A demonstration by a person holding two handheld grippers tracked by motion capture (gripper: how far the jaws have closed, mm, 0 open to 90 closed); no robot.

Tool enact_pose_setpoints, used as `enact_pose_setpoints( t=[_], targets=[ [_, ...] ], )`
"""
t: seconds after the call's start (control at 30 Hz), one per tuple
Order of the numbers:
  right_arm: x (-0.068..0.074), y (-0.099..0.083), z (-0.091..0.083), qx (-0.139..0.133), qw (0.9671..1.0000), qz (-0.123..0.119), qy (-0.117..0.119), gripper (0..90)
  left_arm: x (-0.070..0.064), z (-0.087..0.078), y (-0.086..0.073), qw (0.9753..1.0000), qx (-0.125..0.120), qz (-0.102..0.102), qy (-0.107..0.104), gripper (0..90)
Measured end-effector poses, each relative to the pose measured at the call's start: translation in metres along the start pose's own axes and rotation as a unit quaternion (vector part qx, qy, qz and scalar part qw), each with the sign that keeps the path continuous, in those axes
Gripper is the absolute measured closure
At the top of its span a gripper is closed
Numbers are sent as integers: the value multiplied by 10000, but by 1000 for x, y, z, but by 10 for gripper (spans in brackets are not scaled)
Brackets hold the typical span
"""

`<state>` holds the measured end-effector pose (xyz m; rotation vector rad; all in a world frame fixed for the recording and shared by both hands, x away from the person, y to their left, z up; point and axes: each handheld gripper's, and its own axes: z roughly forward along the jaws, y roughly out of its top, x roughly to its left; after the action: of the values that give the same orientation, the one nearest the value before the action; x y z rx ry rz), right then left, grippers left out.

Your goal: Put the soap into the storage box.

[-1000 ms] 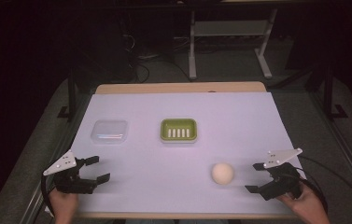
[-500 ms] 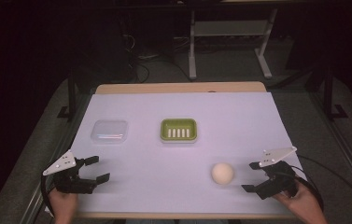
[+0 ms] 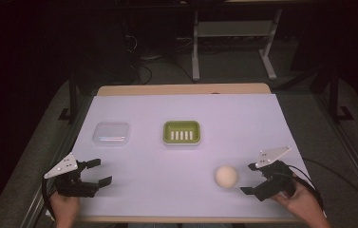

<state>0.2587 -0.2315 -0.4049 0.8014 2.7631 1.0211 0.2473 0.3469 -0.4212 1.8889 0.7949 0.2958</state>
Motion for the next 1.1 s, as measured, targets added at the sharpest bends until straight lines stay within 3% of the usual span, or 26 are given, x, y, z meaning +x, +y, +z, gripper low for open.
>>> enact_pose_setpoints(
  t=[0.23, 0.97, 1.1],
  targets=[
    [-2, 9, 7, 250, 9996, -80, -32, 137, -1, 0, 0, 10000, 22, 18, -12, 132],
    [-4, 35, 35, 470, 9976, -480, 151, 137, -1, -1, 0, 10000, -14, 16, 27, 132],
    [-5, 38, 38, 495, 9976, -462, 174, 137, -1, -2, 0, 10000, -52, -14, -5, 132]
  ],
)
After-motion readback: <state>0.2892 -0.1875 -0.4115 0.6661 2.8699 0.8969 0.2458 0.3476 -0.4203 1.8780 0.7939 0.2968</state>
